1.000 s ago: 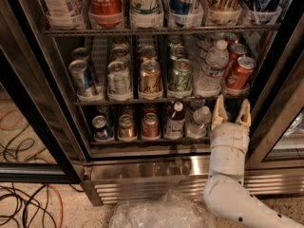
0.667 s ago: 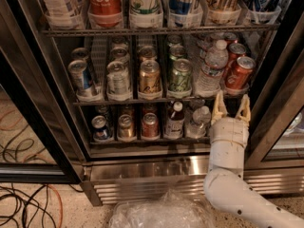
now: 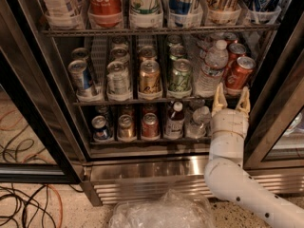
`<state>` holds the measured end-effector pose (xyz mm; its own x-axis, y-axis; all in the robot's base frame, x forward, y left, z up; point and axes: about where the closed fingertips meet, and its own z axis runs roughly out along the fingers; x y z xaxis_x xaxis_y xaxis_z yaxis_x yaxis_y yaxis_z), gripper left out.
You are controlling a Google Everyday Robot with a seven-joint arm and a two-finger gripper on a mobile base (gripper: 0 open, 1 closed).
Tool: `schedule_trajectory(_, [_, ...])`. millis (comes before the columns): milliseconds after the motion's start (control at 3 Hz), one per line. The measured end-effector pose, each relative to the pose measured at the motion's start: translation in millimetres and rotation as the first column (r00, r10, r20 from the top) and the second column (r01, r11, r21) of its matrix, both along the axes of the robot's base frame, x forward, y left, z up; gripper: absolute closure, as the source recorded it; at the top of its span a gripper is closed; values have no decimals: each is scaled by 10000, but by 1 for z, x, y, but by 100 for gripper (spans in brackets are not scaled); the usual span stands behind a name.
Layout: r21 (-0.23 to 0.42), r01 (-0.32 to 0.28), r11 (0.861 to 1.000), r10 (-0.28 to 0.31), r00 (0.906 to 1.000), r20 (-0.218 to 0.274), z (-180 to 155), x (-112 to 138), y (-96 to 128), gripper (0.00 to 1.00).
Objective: Pick coke can from middle shelf of fridge
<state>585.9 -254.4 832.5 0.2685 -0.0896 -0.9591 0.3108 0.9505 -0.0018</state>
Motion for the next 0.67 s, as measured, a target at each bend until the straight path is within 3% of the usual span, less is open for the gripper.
schedule_trajectory(667, [217, 163, 9996, -164, 9999, 50, 2, 18, -10, 40])
